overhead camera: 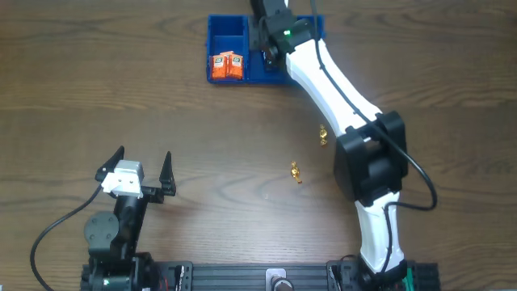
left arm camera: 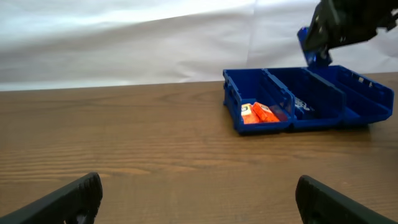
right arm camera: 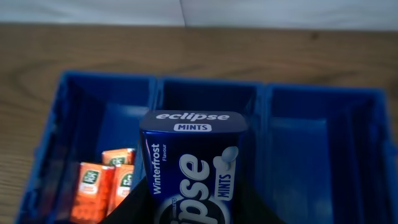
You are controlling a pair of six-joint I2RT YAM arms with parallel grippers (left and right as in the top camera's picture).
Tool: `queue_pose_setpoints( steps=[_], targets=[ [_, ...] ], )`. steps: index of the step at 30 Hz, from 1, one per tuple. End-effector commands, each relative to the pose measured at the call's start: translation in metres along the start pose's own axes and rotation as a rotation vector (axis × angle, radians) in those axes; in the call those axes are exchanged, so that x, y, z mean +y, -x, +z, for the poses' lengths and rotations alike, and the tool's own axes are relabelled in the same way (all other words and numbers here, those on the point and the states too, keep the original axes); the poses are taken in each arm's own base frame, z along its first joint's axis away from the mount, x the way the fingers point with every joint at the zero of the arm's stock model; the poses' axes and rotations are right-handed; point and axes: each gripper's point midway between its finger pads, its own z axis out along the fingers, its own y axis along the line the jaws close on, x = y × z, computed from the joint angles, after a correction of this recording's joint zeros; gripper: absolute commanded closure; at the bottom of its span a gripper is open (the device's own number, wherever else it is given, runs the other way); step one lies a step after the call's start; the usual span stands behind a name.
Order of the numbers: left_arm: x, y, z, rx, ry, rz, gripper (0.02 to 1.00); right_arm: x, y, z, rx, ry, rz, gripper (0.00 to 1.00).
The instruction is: Sort Candies Into Trays
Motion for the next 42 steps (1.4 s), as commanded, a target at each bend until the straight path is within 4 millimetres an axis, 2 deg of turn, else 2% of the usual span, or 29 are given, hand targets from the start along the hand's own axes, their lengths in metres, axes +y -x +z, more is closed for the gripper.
queue_pose_setpoints(
  steps=[1, 4, 7, 11, 15, 18, 21, 23, 25, 26, 29, 33, 36, 40, 42],
  targets=[
    [-0.002, -0.017, 0.001, 0.05, -0.011, -0.017, 0.023, -0.002, 0.011, -0.003, -0.032, 0.003, -0.005, 0.895],
    [-0.002, -0.017, 0.001, 0.05, -0.011, -0.017, 0.02, -0.003, 0.008, 0.001, -0.024, -0.001, -0.008, 0.805],
    [-0.002, -0.017, 0.001, 0.05, -0.011, -0.017, 0.023, -0.003, 0.006, 0.004, -0.021, -0.002, -0.012, 0.531],
    [-0.002, -0.017, 0.001, 0.05, -0.011, -0.017, 0.02, -0.002, 0.006, 0.005, -0.023, -0.001, -0.032, 0.308],
    [-0.002, -0.017, 0.001, 0.05, -0.011, -0.017, 0.023, -0.005, 0.01, 0.0, -0.027, -0.001, -0.04, 0.24],
    [-0.002, -0.017, 0.001, 0.05, -0.011, -0.017, 0.02, -0.01, 0.015, -0.025, -0.011, 0.006, -0.03, 0.231],
    [-0.002, -0.017, 0.001, 0.05, -0.011, -0.017, 0.023, -0.019, 0.016, -0.072, 0.021, -0.004, -0.018, 0.205],
    [-0.002, -0.017, 0.001, 0.05, -0.011, -0.017, 0.02, -0.028, 0.009, -0.101, 0.06, -0.017, -0.019, 0.185],
    [-0.002, -0.017, 0.001, 0.05, -0.011, -0.017, 0.023, -0.039, -0.01, -0.128, 0.122, -0.037, -0.026, 0.178],
    [-0.002, -0.017, 0.001, 0.05, -0.011, -0.017, 0.02, -0.046, -0.026, -0.139, 0.168, -0.049, -0.026, 0.176],
    [-0.002, -0.017, 0.001, 0.05, -0.011, -0.017, 0.023, -0.057, -0.08, -0.149, 0.31, -0.056, -0.01, 0.176],
    [-0.002, -0.017, 0.001, 0.05, -0.011, -0.017, 0.02, -0.054, -0.165, -0.136, 0.505, 0.016, -0.008, 0.176],
    [-0.002, -0.017, 0.001, 0.05, -0.011, -0.017, 0.023, -0.048, -0.216, -0.121, 0.588, 0.035, -0.021, 0.185],
    [-0.002, -0.017, 0.001, 0.05, -0.011, -0.017, 0.02, -0.041, -0.265, -0.11, 0.628, 0.028, -0.019, 0.209],
    [-0.002, -0.017, 0.001, 0.05, -0.011, -0.017, 0.02, -0.04, -0.28, -0.108, 0.644, 0.026, -0.021, 0.209]
  ],
)
